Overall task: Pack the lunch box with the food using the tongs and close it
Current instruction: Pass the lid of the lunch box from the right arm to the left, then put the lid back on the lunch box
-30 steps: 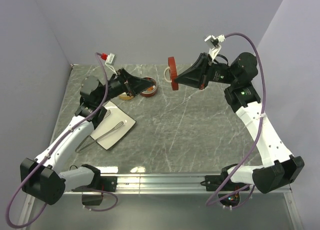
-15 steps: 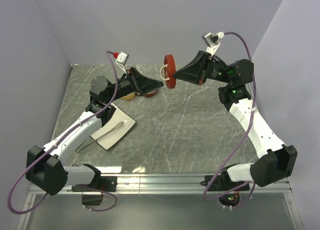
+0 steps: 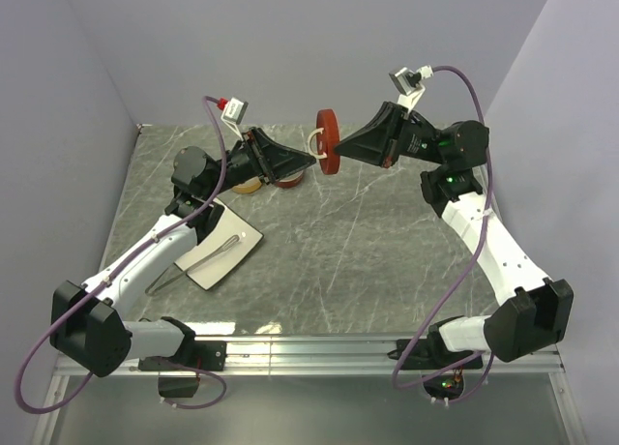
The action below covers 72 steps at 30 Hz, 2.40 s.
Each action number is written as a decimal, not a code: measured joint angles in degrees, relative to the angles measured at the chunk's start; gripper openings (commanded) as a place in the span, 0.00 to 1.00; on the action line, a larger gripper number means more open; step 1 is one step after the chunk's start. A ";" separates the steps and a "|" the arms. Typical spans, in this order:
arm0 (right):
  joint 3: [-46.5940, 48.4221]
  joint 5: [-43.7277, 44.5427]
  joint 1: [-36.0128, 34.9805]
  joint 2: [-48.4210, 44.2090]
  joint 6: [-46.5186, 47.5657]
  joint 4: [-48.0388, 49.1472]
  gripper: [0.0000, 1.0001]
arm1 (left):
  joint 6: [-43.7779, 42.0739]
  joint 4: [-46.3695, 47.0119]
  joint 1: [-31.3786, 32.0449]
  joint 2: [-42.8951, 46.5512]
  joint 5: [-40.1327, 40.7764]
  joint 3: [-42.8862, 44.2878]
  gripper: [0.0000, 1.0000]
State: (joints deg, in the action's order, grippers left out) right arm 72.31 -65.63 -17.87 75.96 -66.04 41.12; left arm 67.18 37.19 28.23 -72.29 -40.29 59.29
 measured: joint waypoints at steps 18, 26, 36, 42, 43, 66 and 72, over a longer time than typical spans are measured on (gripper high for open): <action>-1.18 0.00 -1.77 -0.04 0.26 1.05 0.00 | 0.61 0.33 0.00 0.00 0.07 0.02 0.41; -1.51 -0.17 -2.25 -0.20 0.31 1.33 0.00 | 0.17 0.20 0.00 0.00 0.28 0.02 0.25; -0.70 -0.20 -2.03 -0.63 8.61 -9.99 0.71 | -3.82 -5.40 -1.66 0.00 1.20 0.31 0.00; 2.32 0.94 2.36 -0.70 20.17 -26.01 0.86 | -20.57 -26.73 -3.23 -1.97 2.54 10.32 0.00; 2.93 1.60 3.48 -0.72 22.91 -29.59 0.86 | -23.91 -30.80 -3.30 -3.04 3.30 13.18 0.00; 15.30 23.56 9.88 -0.31 68.50 -86.42 0.92 | -68.30 -86.12 -6.97 -51.21 31.69 65.79 0.00; 14.51 24.04 9.88 -0.42 68.91 -86.49 0.92 | -71.30 -87.23 -7.80 -56.87 32.50 68.06 0.00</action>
State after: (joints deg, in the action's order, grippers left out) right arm 86.83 -41.58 -7.99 75.55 2.87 -45.36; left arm -4.12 -50.04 20.43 -129.16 -7.79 127.35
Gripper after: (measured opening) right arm 0.922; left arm 0.084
